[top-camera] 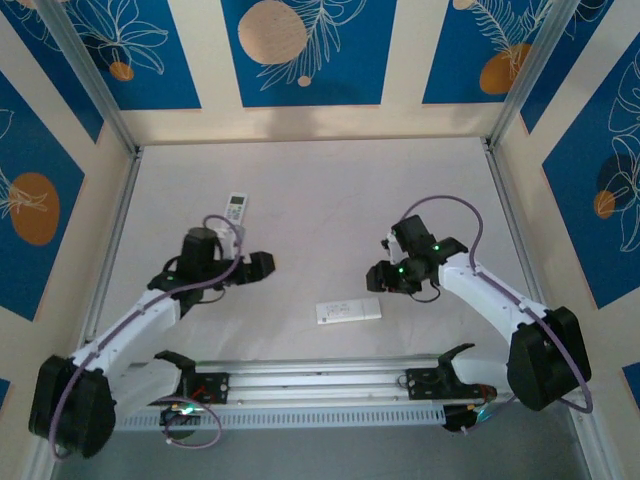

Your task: Load the batteries into the remote control

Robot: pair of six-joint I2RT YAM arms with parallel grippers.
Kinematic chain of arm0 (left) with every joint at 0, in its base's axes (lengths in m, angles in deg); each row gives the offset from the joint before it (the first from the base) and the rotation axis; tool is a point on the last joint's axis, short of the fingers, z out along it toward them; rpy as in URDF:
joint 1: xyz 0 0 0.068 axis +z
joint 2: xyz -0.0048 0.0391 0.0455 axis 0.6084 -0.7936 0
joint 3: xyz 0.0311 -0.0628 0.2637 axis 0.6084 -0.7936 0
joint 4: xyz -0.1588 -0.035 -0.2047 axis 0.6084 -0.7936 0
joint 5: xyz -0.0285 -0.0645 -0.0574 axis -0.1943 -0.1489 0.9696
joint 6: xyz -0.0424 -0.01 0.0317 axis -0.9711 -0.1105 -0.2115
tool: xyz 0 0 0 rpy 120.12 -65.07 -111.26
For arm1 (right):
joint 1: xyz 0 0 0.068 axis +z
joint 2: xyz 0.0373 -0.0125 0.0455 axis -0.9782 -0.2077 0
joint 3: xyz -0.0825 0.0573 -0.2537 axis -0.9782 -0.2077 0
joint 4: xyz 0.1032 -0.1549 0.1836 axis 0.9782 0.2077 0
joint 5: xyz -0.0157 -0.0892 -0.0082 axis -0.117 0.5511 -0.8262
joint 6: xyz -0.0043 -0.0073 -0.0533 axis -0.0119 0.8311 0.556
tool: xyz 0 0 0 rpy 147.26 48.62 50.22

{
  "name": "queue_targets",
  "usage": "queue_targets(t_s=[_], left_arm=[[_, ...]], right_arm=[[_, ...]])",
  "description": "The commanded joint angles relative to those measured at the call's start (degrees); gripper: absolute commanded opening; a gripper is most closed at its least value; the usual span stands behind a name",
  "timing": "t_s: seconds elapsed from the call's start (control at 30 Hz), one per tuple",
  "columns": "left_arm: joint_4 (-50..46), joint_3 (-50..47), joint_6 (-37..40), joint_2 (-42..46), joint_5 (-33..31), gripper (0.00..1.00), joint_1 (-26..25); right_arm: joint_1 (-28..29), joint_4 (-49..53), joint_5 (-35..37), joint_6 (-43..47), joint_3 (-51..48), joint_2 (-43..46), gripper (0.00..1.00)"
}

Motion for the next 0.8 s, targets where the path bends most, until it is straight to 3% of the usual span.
queue_targets(t_s=[0.0,0.17,0.33,0.77], left_arm=[[-0.3,-1.1,-4.1,-3.4,-4.3,0.83,-8.6],[5.5,-1.7,-7.6,-9.2,-5.7,0.72,-15.4],[7.9,1.9,-7.5,-17.1,-5.6,0.65,-21.9],[12.0,5.8,-9.5,-27.2,-5.9,0.40,-27.4]], right_arm=[[0.9,1.6,-1.1,-9.1,-3.3,0.3,0.47],[3.0,-1.8,0.9,-8.7,-5.6,0.1,0.44],[3.8,-3.6,2.5,-7.6,-5.8,-3.4,0.36],[6.1,-5.6,3.6,-9.5,-6.2,-7.2,0.27]])
